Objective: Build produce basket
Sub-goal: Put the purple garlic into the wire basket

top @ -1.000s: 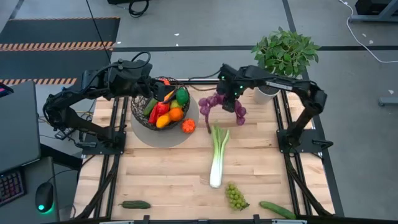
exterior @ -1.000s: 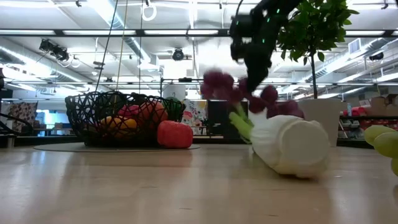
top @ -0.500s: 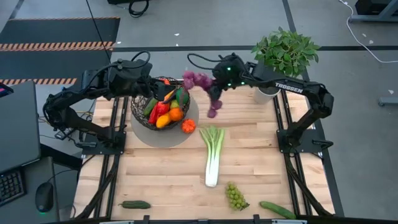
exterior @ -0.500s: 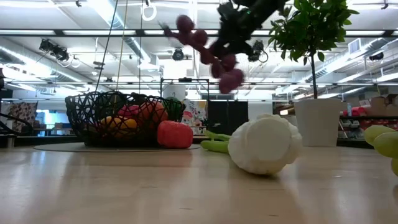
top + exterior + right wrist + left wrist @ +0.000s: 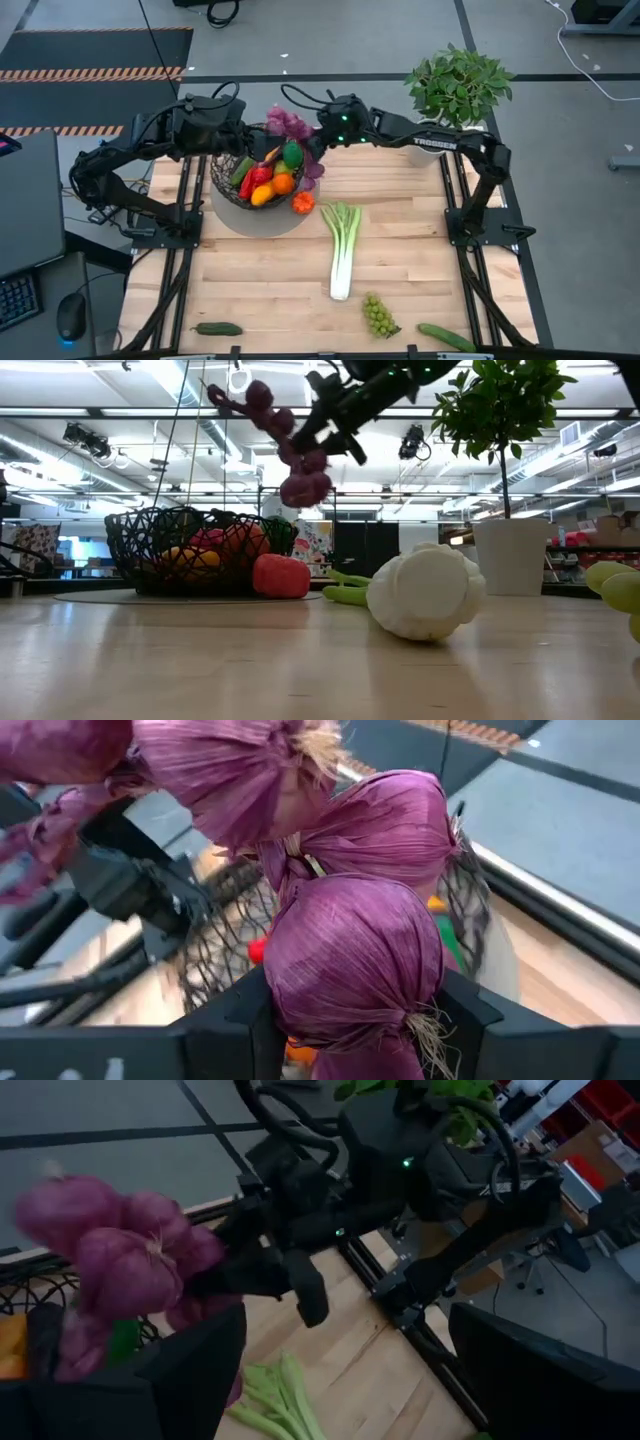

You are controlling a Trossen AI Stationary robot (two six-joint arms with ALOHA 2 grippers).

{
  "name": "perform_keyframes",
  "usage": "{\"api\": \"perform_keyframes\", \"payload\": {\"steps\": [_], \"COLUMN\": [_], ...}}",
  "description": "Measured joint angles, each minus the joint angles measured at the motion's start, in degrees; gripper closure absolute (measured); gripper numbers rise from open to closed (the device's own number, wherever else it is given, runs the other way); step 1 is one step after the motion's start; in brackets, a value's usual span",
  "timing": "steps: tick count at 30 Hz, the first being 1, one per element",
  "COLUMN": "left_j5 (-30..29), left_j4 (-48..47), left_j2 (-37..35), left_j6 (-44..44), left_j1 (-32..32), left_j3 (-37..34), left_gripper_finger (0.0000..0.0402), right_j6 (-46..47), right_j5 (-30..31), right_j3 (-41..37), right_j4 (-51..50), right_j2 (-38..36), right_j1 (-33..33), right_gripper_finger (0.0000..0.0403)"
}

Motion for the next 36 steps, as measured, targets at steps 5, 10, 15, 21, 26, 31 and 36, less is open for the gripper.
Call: {"api": "perform_keyframes", "payload": {"steps": [5, 10, 15, 21, 26, 31, 36], "left_j5": [0.0, 0.0, 0.0, 0.0, 0.0, 0.0, 0.0], "left_j4": [0.0, 0.0, 0.0, 0.0, 0.0, 0.0, 0.0], "left_j2": [0.0, 0.0, 0.0, 0.0, 0.0, 0.0, 0.0], "left_j6": [1.2, 1.2, 0.8, 0.3, 0.2, 0.2, 0.1], "left_j1": [0.0, 0.0, 0.0, -0.3, -0.6, -0.6, -0.6], "left_j3": [0.0, 0.0, 0.0, 0.0, 0.0, 0.0, 0.0], "left_gripper_finger": [0.0045, 0.0045, 0.0045, 0.0045, 0.0045, 0.0045, 0.0045], "right_j6": [-2.0, -2.8, -2.9, -3.1, -3.1, -2.7, -2.8], "right_j5": [-0.7, -2.7, -3.5, -3.5, -3.5, -4.9, -5.0], "right_j3": [9.3, 18.0, 23.5, 25.0, 25.0, 24.9, 24.9], "right_j4": [-0.4, -4.1, -8.6, -7.4, -7.7, -8.3, -10.1], "right_j2": [6.0, 13.2, 18.0, 19.1, 19.0, 19.0, 19.0], "right_j1": [-0.2, -0.2, -0.2, -0.7, -1.6, -2.1, -1.9], "right_gripper_finger": [0.0227, 0.0227, 0.0227, 0.0209, 0.0157, 0.0109, 0.0087]}}
